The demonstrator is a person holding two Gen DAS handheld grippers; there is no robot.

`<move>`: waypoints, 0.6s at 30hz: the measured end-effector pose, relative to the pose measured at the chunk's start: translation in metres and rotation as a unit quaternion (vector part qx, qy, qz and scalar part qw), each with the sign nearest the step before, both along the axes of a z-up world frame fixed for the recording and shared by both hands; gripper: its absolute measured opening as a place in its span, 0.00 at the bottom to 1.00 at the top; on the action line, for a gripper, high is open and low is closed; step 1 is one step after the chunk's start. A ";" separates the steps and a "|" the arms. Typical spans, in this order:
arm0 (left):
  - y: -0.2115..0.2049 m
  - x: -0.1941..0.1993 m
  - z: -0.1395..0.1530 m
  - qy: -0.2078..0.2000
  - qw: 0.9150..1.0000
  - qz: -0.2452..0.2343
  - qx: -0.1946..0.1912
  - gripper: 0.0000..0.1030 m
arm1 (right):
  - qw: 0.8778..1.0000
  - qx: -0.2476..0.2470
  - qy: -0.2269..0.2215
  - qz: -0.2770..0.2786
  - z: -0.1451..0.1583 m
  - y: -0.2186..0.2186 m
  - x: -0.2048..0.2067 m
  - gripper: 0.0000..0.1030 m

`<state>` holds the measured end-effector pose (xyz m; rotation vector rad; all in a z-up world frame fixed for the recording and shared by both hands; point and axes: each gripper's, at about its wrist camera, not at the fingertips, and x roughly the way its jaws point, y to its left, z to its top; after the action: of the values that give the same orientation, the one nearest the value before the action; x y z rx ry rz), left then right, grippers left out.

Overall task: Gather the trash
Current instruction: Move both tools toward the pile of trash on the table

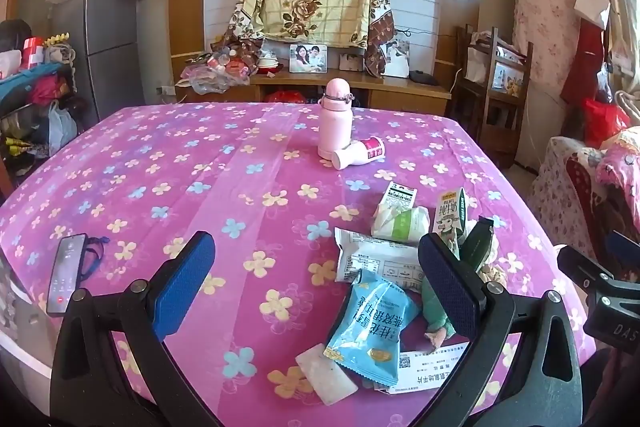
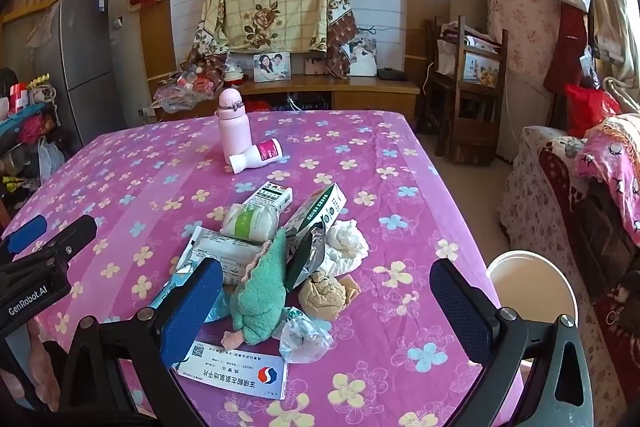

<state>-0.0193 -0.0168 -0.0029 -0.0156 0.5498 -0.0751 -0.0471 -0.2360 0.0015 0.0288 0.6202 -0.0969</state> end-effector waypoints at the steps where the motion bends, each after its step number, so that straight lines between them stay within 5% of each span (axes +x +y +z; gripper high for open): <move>1: -0.001 -0.001 -0.001 0.001 1.000 0.002 0.000 0.98 | 1.000 0.000 0.000 0.000 -0.001 0.000 0.000 1.00; 18: 0.004 0.004 -0.003 0.011 1.000 0.007 -0.003 0.98 | 1.000 -0.004 0.006 0.001 -0.005 -0.002 0.000 1.00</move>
<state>-0.0151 -0.0133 -0.0058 -0.0270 0.5718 -0.0630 -0.0466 -0.2376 -0.0039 0.0206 0.6325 -0.0972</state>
